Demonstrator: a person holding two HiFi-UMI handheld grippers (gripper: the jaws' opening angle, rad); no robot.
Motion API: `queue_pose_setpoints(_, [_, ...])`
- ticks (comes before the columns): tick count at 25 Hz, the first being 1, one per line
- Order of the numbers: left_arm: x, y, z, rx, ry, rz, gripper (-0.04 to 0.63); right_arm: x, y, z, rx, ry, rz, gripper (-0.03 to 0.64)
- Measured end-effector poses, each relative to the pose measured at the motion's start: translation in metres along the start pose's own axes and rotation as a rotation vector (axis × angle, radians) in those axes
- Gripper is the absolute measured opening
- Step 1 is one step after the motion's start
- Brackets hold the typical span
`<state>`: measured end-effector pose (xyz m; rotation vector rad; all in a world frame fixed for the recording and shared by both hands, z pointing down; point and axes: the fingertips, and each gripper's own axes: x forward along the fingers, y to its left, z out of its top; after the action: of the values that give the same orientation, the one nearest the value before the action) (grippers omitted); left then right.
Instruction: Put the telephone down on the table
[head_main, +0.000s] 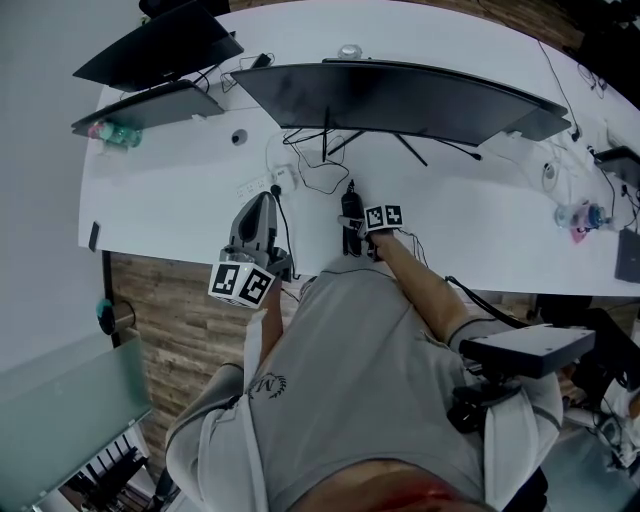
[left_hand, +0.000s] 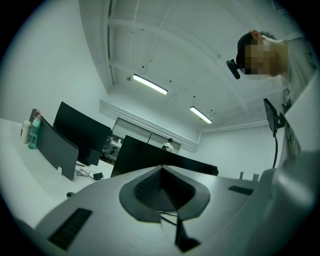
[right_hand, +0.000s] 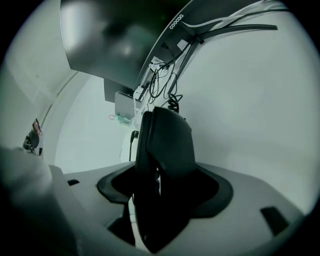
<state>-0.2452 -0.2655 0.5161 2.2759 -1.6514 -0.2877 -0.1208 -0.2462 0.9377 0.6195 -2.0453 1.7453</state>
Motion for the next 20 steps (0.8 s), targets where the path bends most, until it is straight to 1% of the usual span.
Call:
queue_pose_setpoints(3, [0.0,-0.002,-0.002,-0.006,-0.002,-0.001,0.011,0.0,0.002,-0.003,-0.042,0.028,-0.015,0.301])
queue_pose_setpoints(6, [0.001,-0.004,-0.004,-0.009,-0.002,-0.005,0.011,-0.004,-0.004,-0.004,-0.103,0.058,-0.082,0.301])
queue_pose_setpoints(9, [0.003,-0.005,-0.004,-0.014,-0.007,-0.005,0.011,-0.011,-0.011,-0.004,-0.126,0.066,-0.133,0.301])
queue_pose_setpoints(13, [0.004,-0.006,-0.003,-0.016,-0.012,-0.007,0.011,-0.023,-0.016,0.0,-0.143,0.044,-0.173,0.301])
queue_pose_setpoints(16, [0.004,-0.007,-0.003,-0.022,-0.013,-0.011,0.011,-0.037,-0.017,0.007,-0.162,0.004,-0.205,0.301])
queue_pose_setpoints(18, [0.005,-0.006,-0.003,-0.024,-0.012,-0.013,0.011,-0.045,-0.012,0.015,-0.17,-0.038,-0.205,0.301])
queue_pose_setpoints(20, [0.005,-0.004,-0.002,-0.023,-0.013,-0.013,0.011,-0.047,-0.002,0.02,-0.174,-0.059,-0.183,0.299])
